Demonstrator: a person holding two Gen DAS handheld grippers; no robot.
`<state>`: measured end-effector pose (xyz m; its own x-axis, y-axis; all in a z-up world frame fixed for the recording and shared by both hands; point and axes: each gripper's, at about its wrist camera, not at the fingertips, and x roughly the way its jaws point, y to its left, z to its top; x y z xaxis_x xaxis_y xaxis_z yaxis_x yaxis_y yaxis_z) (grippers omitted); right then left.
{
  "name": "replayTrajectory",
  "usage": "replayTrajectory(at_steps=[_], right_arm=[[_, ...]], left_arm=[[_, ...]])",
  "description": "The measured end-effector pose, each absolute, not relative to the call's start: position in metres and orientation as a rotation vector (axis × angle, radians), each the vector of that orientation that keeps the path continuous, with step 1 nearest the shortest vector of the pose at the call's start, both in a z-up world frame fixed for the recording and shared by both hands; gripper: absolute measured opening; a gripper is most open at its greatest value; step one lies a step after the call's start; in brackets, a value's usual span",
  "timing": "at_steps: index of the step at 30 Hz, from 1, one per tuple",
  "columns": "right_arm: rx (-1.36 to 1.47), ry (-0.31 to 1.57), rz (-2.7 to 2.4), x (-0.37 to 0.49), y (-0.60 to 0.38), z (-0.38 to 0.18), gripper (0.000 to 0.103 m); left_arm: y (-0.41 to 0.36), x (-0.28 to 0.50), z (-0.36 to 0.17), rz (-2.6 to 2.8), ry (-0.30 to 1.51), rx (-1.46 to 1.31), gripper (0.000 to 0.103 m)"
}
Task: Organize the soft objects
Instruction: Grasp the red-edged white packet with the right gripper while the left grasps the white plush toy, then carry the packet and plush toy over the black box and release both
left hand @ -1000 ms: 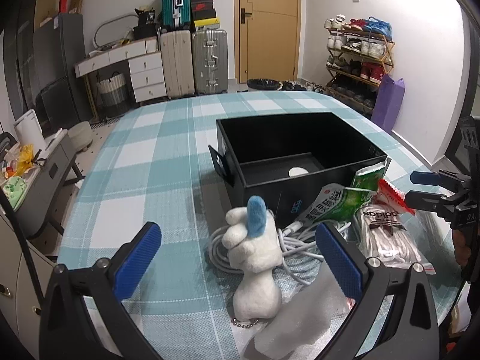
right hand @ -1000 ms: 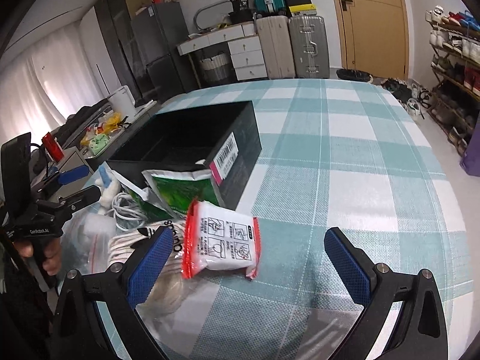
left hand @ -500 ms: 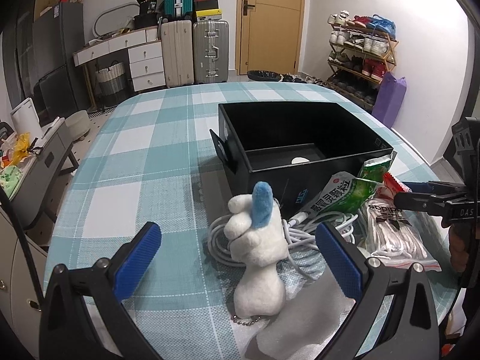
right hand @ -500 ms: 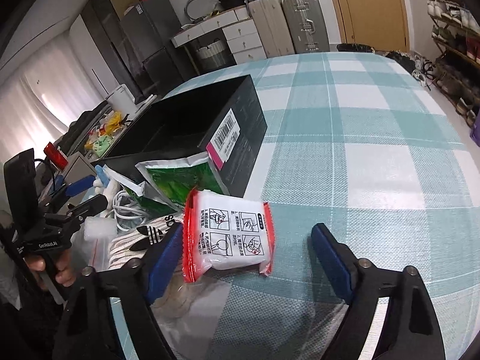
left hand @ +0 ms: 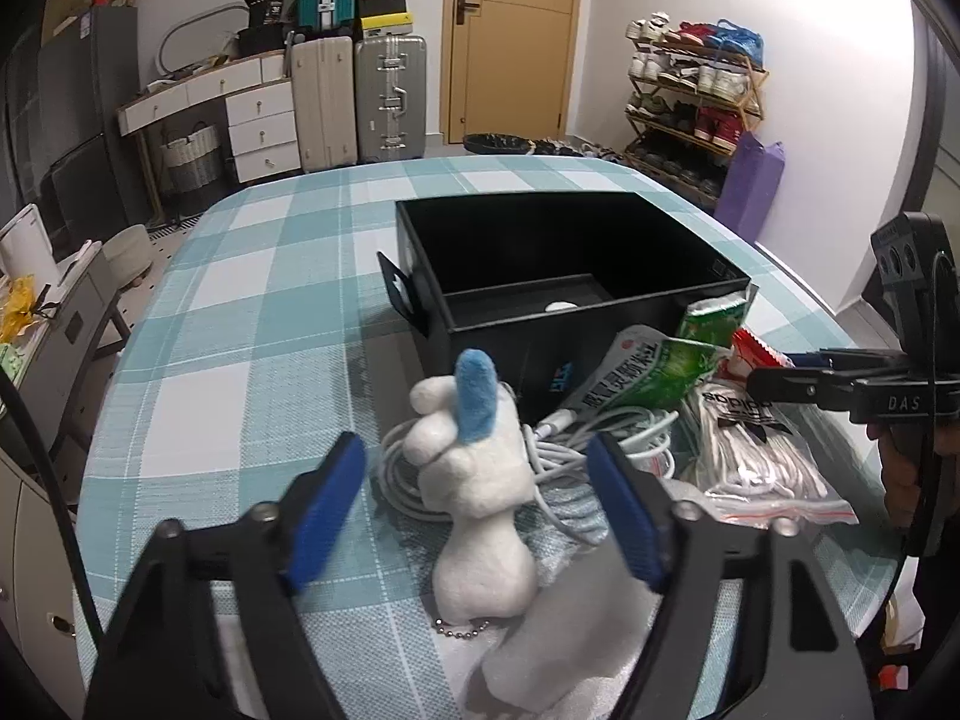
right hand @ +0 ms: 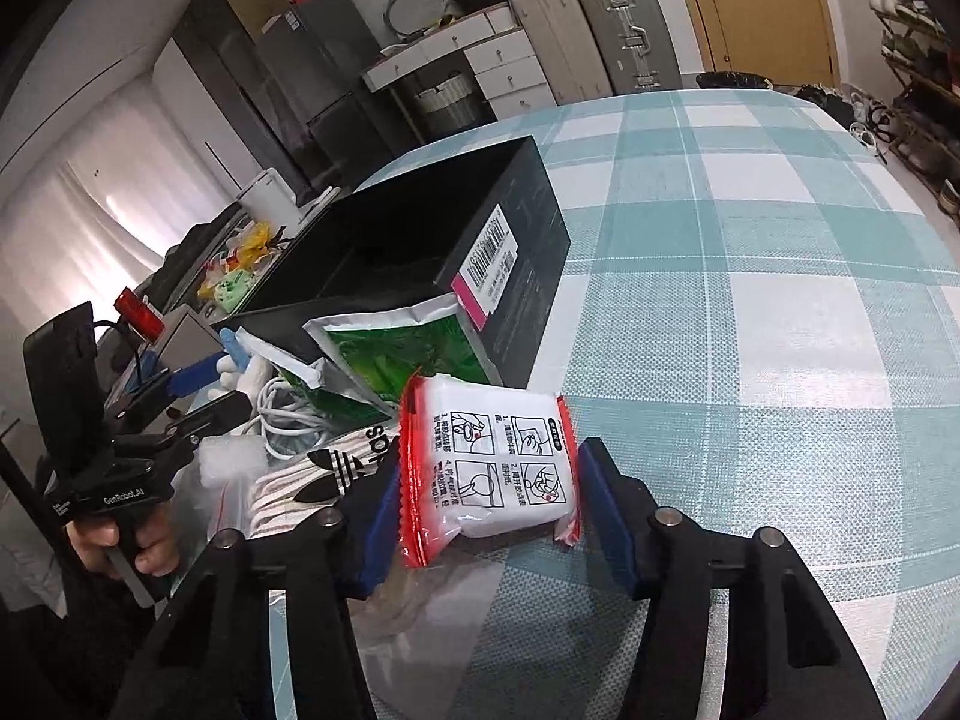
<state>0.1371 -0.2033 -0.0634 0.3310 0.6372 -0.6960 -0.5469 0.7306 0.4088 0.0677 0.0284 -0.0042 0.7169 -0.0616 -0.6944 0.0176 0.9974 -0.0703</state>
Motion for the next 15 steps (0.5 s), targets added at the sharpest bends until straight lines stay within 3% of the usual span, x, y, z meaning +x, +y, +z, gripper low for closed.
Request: replayTrajectory(at_steps=[8,15], right_arm=[[0.088,0.938,0.786,0.1304,-0.2028,-0.0579,0.05],[0.08,0.918,0.786,0.129,-0.2051,-0.0548,0.05]], left_arm=[[0.0319,0.0671,-0.007,-0.063,0.787,-0.094,0.035],[0.0344,0.0628,-0.0017,-0.074,0.765,-0.112,0.032]])
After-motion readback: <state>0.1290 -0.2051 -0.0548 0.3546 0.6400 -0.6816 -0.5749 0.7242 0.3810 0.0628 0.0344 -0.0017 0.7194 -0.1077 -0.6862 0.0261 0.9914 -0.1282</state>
